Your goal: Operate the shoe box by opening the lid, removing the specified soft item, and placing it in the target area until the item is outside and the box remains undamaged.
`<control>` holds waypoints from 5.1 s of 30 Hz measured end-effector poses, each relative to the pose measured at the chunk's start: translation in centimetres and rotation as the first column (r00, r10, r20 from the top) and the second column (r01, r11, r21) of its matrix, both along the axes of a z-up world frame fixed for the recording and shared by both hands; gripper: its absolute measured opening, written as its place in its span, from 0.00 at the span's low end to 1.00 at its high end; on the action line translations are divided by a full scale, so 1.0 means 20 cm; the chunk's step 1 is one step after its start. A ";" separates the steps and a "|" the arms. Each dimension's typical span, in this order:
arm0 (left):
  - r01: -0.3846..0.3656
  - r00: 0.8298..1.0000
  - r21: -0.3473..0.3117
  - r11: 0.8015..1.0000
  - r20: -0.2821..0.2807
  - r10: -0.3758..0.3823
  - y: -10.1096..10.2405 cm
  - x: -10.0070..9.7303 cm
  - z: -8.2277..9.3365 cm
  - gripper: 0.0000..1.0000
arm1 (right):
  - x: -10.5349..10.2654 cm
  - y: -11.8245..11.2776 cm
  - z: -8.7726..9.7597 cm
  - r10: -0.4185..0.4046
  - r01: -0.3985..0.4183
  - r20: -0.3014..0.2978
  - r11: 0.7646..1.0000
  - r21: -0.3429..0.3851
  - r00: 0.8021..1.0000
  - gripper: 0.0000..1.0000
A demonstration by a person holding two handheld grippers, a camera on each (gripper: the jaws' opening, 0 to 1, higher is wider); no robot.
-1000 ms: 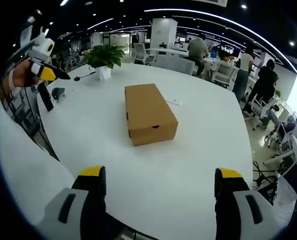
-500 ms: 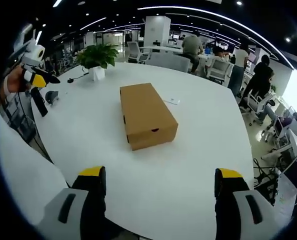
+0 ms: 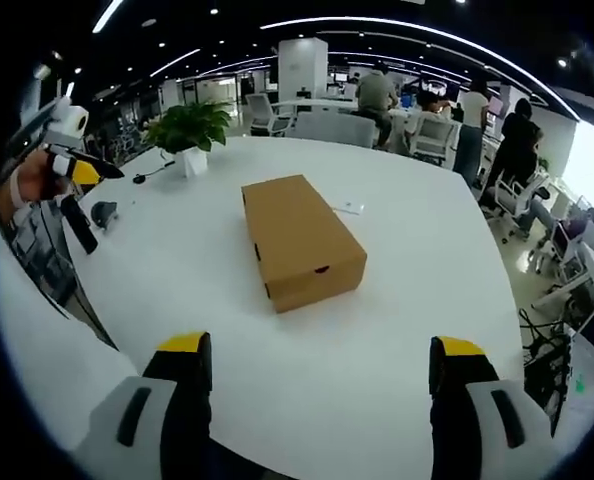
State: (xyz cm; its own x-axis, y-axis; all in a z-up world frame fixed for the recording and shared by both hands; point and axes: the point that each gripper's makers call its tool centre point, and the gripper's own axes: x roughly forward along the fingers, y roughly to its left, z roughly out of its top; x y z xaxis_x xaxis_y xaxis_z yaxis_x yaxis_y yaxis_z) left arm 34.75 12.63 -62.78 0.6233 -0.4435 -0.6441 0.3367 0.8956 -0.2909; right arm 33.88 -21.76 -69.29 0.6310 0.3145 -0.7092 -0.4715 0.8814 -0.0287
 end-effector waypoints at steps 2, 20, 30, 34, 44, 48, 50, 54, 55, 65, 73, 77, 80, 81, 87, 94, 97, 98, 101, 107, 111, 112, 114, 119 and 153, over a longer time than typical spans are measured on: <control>-0.019 1.000 -0.016 1.000 -0.008 0.019 -0.03 0.00 -0.01 0.98 | 0.01 0.00 0.02 0.030 -0.030 0.009 1.000 0.005 1.000 0.92; -0.059 0.998 -0.001 0.998 -0.010 0.059 -0.10 0.00 -0.03 0.97 | 0.08 -0.02 0.01 0.081 -0.081 0.014 0.996 0.030 0.997 0.92; -0.028 1.000 0.015 0.999 0.001 0.028 -0.12 0.05 0.00 0.97 | 0.08 -0.03 0.03 0.039 -0.041 0.023 0.996 0.077 0.999 0.92; -0.018 1.000 0.002 1.000 0.005 0.018 -0.15 0.07 0.01 0.96 | 0.08 -0.05 0.01 0.007 -0.009 0.017 0.995 0.102 1.000 0.92; -0.006 1.000 0.007 1.000 0.009 0.006 -0.15 0.07 0.00 0.96 | 0.12 0.00 -0.05 -0.054 0.058 -0.024 0.971 0.231 0.998 0.90; -0.013 1.000 0.014 1.000 0.025 0.013 -0.14 0.07 0.01 0.96 | 0.14 0.00 -0.08 -0.114 0.127 -0.057 0.941 0.314 0.992 0.91; -0.013 1.000 0.015 1.000 0.025 0.012 -0.13 0.08 0.01 0.96 | 0.16 -0.01 -0.11 -0.132 0.144 -0.058 0.932 0.333 0.990 0.90; -0.015 1.000 0.012 1.000 0.015 0.015 -0.14 0.07 0.00 0.96 | 0.17 0.01 -0.12 -0.156 0.173 -0.075 0.920 0.352 0.985 0.90; -0.014 1.000 0.011 1.000 0.014 0.014 -0.14 0.07 0.00 0.96 | 0.18 0.00 -0.12 -0.162 0.178 -0.074 0.918 0.354 0.984 0.91; 0.004 1.000 0.013 1.000 0.019 -0.004 -0.16 0.08 0.01 0.96 | 0.22 -0.04 -0.17 -0.248 0.277 -0.122 0.866 0.417 0.961 0.92; -0.004 1.000 0.016 1.000 0.015 0.003 -0.14 0.07 0.01 0.96 | 0.25 -0.03 -0.21 -0.271 0.313 -0.157 0.842 0.439 0.950 0.90; -0.008 1.000 0.016 1.000 0.013 0.007 -0.14 0.07 0.01 0.96 | 0.26 -0.02 -0.23 -0.271 0.319 -0.168 0.833 0.453 0.948 0.89; -0.009 1.000 0.015 1.000 0.014 0.008 -0.14 0.07 0.01 0.96 | 0.26 -0.01 -0.23 -0.269 0.322 -0.178 0.826 0.463 0.946 0.89; -0.009 1.000 0.015 1.000 0.014 0.009 -0.14 0.07 0.01 0.96 | 0.26 0.00 -0.24 -0.270 0.326 -0.183 0.821 0.469 0.945 0.88; -0.008 1.000 0.019 1.000 0.015 0.008 -0.13 0.07 0.02 0.96 | 0.30 0.02 -0.28 -0.266 0.336 -0.210 0.810 0.480 0.941 0.87; -0.014 1.000 0.023 1.000 0.020 0.013 -0.12 0.07 0.03 0.96 | 0.36 0.04 -0.30 -0.274 0.355 -0.229 0.787 0.504 0.934 0.85; -0.019 1.000 0.022 1.000 0.021 0.019 -0.12 0.07 0.03 0.96 | 0.37 0.06 -0.30 -0.276 0.361 -0.237 0.778 0.514 0.932 0.85; -0.021 1.000 0.021 1.000 0.022 0.020 -0.12 0.07 0.03 0.96 | 0.38 0.07 -0.31 -0.275 0.363 -0.241 0.776 0.515 0.931 0.85; -0.024 0.999 0.023 0.999 0.023 0.023 -0.11 0.07 0.03 0.97 | 0.38 0.07 -0.32 -0.284 0.375 -0.251 0.780 0.500 0.925 0.85; -0.029 0.999 0.029 0.999 0.024 0.028 -0.10 0.08 0.03 0.96 | 0.39 0.07 -0.37 -0.315 0.413 -0.271 0.756 0.508 0.910 0.83; -0.034 0.999 0.025 0.999 0.025 0.034 -0.09 0.08 0.04 0.96 | 0.41 0.09 -0.40 -0.321 0.438 -0.302 0.721 0.536 0.898 0.81; -0.034 0.999 0.026 0.999 0.025 0.033 -0.10 0.08 0.03 0.96 | 0.41 0.10 -0.40 -0.322 0.441 -0.305 0.716 0.541 0.896 0.80; -0.031 0.999 0.028 0.999 0.017 0.030 -0.10 0.08 0.02 0.96 | 0.43 0.11 -0.40 -0.321 0.442 -0.308 0.709 0.549 0.896 0.79; -0.033 0.999 0.026 0.999 0.019 0.032 -0.10 0.07 0.03 0.96 | 0.44 0.14 -0.39 -0.328 0.466 -0.333 0.675 0.573 0.884 0.79; -0.077 0.997 0.044 0.996 -0.026 0.079 -0.04 -0.01 -0.02 0.94 | 0.59 0.29 -0.57 -0.315 0.591 -0.501 0.471 0.655 0.806 0.69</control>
State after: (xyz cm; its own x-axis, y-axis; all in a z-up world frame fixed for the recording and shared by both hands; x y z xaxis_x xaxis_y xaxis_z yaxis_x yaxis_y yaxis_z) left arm 34.58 11.85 -63.10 0.6368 -0.3655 -0.6789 0.2578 0.9307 -0.2593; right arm 45.71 -16.06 -80.74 0.6738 0.5334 -0.5113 0.1400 0.5873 0.7972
